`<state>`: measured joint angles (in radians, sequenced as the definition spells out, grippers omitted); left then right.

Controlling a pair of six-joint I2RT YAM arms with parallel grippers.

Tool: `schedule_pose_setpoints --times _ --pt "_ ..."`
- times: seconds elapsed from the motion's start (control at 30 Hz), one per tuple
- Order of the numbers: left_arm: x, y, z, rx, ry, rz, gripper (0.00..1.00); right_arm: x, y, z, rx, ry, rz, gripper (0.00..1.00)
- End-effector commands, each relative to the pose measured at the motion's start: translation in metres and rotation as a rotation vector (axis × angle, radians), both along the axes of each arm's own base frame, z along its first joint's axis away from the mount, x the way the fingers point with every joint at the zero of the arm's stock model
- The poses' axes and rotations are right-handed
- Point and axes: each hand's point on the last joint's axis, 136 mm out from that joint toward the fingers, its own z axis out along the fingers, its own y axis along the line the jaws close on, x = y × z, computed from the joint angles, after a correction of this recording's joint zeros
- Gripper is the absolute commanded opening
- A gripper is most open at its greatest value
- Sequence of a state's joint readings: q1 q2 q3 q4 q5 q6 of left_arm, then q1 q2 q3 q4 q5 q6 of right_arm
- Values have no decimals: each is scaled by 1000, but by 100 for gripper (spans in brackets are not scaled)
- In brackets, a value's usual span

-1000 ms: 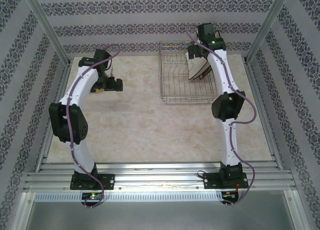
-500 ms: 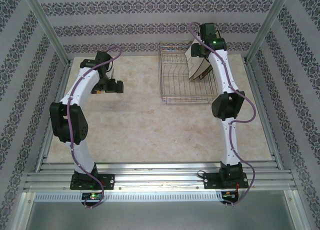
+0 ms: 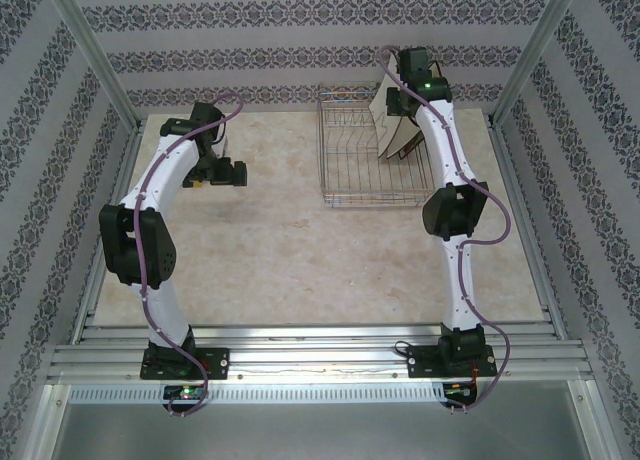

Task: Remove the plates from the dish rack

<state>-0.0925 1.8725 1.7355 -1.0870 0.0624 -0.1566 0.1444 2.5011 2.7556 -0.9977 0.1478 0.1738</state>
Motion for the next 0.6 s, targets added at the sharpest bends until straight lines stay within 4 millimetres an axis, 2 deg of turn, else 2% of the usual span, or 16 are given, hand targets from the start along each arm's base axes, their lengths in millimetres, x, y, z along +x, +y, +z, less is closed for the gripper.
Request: schedule_pose_setpoints --times 0.0,0.27,0.57 --pt "2 -1 0 32 -16 -21 100 0 18 9 62 -20 50 0" --pt "6 0 -11 33 6 -2 100 -3 21 21 50 -39 45 0" --pt "5 -2 -14 25 11 -2 100 -4 21 37 45 -76 42 0"
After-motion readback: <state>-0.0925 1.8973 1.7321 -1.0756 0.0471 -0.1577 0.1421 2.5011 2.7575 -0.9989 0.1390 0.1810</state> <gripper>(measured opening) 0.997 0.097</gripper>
